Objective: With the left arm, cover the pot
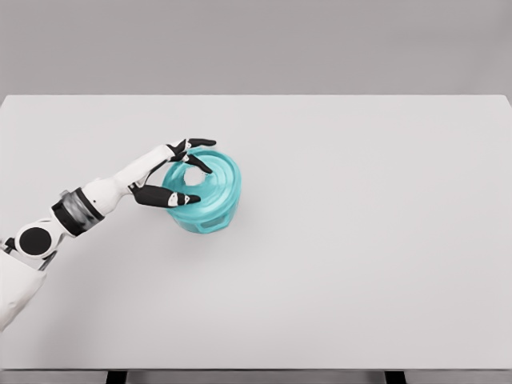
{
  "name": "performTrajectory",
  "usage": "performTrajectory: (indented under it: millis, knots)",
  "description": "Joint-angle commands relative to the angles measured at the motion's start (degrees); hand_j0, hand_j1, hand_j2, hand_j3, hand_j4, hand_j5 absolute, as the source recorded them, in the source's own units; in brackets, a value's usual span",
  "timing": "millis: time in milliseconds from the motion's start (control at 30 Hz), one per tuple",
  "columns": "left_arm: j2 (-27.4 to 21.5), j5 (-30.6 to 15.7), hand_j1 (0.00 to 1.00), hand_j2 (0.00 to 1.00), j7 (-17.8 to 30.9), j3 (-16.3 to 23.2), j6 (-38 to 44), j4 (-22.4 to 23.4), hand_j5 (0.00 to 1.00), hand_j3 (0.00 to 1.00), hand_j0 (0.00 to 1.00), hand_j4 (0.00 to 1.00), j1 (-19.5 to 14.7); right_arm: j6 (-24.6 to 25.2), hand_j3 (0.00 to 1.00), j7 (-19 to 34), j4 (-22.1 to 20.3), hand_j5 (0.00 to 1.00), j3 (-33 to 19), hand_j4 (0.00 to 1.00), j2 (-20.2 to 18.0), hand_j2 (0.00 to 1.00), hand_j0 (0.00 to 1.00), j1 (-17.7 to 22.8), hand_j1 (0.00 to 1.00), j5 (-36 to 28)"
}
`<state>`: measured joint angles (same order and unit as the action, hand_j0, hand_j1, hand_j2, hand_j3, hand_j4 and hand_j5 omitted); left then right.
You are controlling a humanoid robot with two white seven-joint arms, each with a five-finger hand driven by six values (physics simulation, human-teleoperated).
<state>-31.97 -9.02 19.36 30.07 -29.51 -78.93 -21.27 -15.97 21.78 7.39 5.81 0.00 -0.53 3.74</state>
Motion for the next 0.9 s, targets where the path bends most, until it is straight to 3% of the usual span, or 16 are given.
performTrajectory:
  millis: [0,867]
  knots:
    - [0.5,1.0,1.00,1.00,0.1,-1.0,0.1,0.0,1.00,1.00,1.00,1.00,0.0,0.0,1.00,0.0,0.0,1.00,0.0,1.00,0.0,1.00,1.00,0.0,1.00,0.0]
    - [-0.3,0.2,1.00,1.00,0.1,-1.1,2.0,-0.6,1.00,1.00,1.00,1.00,-0.1,0.0,1.00,0.0,0.0,1.00,0.0,1.00,0.0,1.00,1.00,0.0,1.00,0.0]
